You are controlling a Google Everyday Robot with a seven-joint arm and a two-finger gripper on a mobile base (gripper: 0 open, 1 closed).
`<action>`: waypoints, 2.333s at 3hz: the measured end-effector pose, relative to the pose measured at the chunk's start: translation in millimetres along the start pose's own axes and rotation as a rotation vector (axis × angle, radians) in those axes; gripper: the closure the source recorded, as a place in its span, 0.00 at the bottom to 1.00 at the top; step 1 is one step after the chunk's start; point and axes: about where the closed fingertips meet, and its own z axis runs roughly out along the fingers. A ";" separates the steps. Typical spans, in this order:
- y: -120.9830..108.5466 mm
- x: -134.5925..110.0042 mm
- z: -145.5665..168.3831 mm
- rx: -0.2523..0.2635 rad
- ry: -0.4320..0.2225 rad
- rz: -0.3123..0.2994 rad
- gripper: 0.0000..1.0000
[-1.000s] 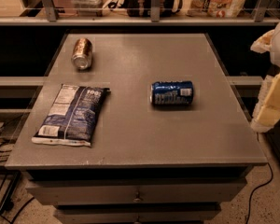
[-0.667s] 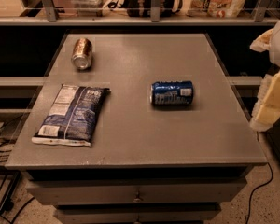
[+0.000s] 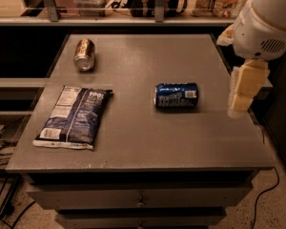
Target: Place pepsi can upright
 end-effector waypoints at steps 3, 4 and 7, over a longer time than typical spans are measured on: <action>-19.1 -64.7 47.1 -0.049 0.000 -0.197 0.00; -20.3 -83.3 76.5 -0.088 0.023 -0.238 0.00; -32.1 -69.3 147.2 -0.114 0.262 -0.254 0.00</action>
Offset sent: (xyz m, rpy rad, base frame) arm 0.0211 0.0392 -0.0098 -0.0356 0.0046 0.1368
